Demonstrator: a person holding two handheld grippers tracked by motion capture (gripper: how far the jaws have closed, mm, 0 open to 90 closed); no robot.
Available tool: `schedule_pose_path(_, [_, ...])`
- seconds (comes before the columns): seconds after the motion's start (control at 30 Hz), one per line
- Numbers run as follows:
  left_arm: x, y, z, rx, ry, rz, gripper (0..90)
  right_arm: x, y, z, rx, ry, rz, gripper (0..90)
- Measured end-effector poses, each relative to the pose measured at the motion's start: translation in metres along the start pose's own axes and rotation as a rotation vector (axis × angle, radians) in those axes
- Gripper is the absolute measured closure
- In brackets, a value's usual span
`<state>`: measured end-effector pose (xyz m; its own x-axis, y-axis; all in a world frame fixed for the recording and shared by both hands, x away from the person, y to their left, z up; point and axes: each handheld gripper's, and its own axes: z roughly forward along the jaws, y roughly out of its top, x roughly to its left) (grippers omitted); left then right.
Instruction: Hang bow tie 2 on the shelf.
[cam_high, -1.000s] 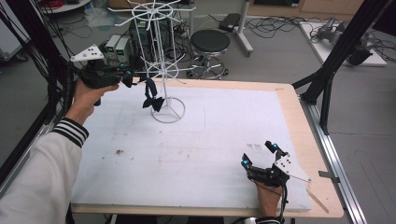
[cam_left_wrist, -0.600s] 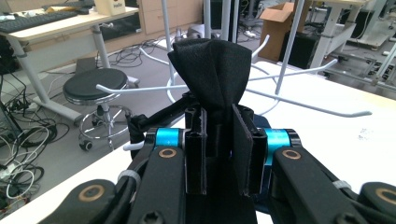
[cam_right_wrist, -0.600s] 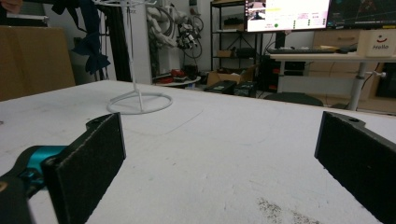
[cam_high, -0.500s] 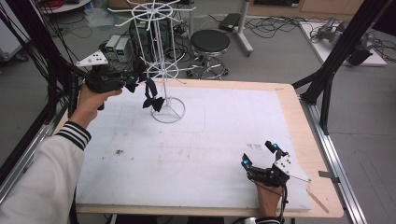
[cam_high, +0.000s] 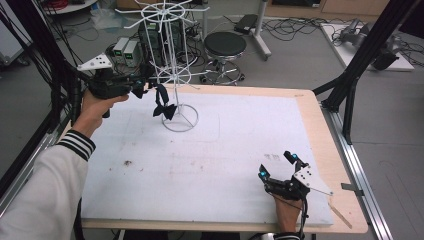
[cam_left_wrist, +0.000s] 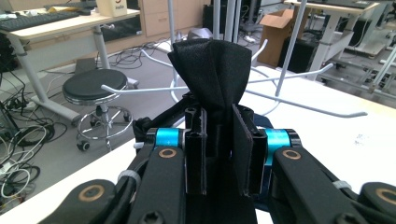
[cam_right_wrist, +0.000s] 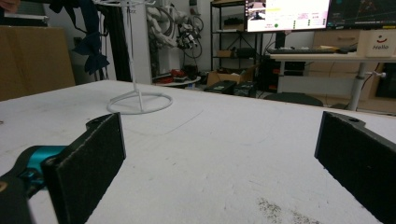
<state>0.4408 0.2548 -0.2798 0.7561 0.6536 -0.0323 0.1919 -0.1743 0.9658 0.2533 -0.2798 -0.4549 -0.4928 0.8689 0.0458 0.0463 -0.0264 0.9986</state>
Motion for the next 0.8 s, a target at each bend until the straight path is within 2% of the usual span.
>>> schedule_pose_path(0.4, [-0.004, 0.009, 0.003, 0.021, -0.014, 0.01, 75.8, 0.0, 0.0, 0.0, 0.0, 0.0, 0.001, 1.0])
schedule_pose_path(0.67, [-0.004, 0.01, 0.007, 0.034, -0.024, -0.015, 75.0, 0.0, 0.0, 0.0, -0.001, 0.0, 0.0, 1.0])
schedule_pose_path(0.8, [-0.006, 0.013, 0.008, 0.043, -0.025, -0.013, 73.0, 0.0, 0.0, 0.0, 0.0, 0.0, 0.001, 1.0])
